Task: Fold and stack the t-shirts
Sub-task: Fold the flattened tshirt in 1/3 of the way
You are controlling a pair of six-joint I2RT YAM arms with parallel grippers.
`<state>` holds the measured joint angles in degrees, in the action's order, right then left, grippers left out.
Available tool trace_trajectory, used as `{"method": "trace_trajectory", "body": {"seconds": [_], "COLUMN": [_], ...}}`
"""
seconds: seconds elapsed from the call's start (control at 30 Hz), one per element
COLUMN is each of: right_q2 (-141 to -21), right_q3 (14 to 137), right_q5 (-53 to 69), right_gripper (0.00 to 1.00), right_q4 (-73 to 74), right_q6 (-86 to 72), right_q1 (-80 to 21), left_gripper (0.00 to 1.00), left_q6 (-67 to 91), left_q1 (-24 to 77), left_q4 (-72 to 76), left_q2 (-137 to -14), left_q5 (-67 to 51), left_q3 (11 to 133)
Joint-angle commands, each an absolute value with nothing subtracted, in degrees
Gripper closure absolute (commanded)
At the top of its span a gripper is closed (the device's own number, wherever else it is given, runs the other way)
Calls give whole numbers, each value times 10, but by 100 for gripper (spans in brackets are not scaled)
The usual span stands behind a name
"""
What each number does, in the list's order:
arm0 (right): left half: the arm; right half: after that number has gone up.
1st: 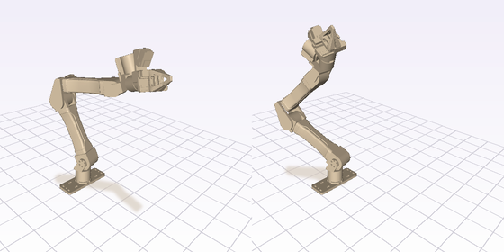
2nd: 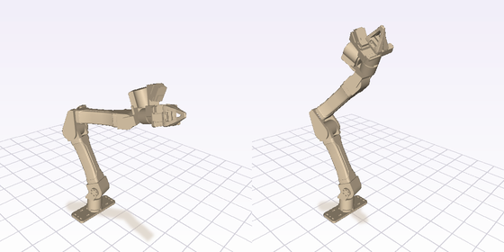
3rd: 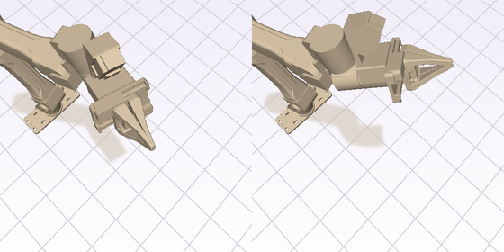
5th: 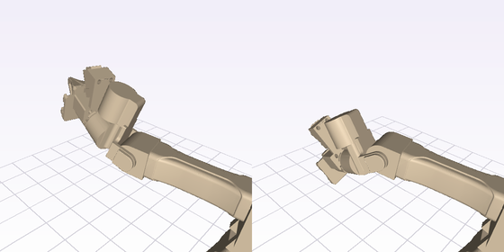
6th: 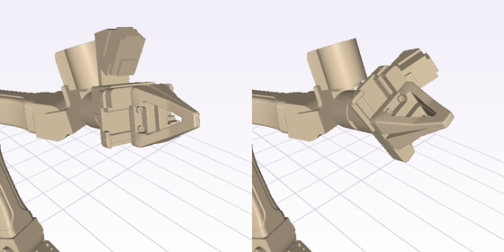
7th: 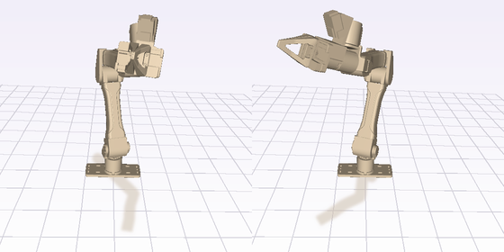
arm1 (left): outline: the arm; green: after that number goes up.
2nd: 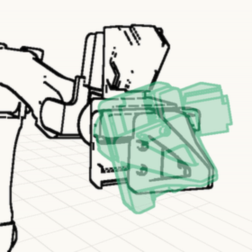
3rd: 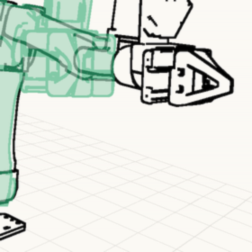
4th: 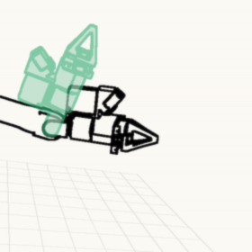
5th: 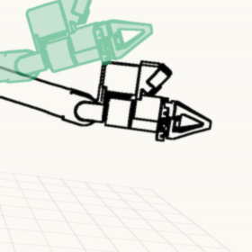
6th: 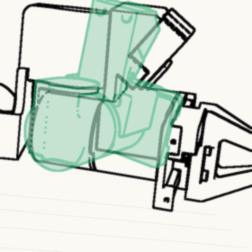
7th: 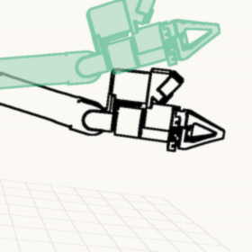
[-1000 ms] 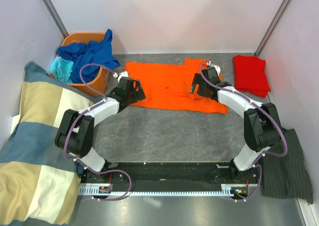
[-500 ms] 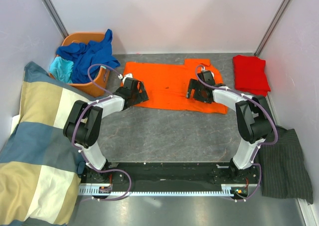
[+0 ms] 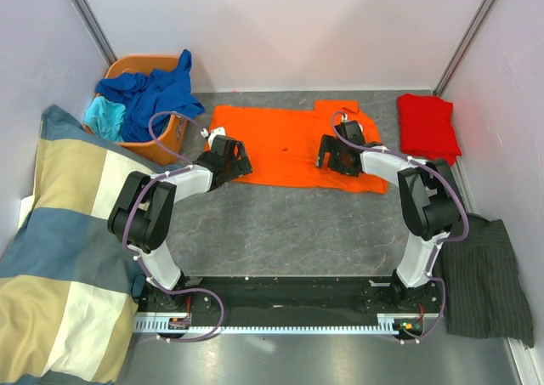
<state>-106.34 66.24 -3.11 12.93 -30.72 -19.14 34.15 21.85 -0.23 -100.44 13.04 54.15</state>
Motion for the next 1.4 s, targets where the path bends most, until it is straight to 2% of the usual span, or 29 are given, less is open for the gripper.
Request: {"method": "trace_trajectory", "body": {"seconds": [0.0, 0.5, 0.9, 1.37], "right_q2": [-1084, -1093, -1041, -984], "right_q3": [697, 744, 603, 550], "right_q5": [-20, -23, -74, -136], "right_gripper": [2, 2, 2, 2], "right_q4": [116, 149, 134, 184], "right_q6": [-310, -297, -294, -272], "right_q1": [-192, -192, -192, -178], "left_gripper": [0, 0, 0, 0], "left_q6": [362, 358, 356, 372], "left_q1": [219, 218, 215, 215], "left_q4": [-9, -15, -25, -48], "left_q2": [-1005, -1006, -1003, -946], "left_q5": [148, 164, 179, 188], "left_q3": [526, 518, 520, 461]}}
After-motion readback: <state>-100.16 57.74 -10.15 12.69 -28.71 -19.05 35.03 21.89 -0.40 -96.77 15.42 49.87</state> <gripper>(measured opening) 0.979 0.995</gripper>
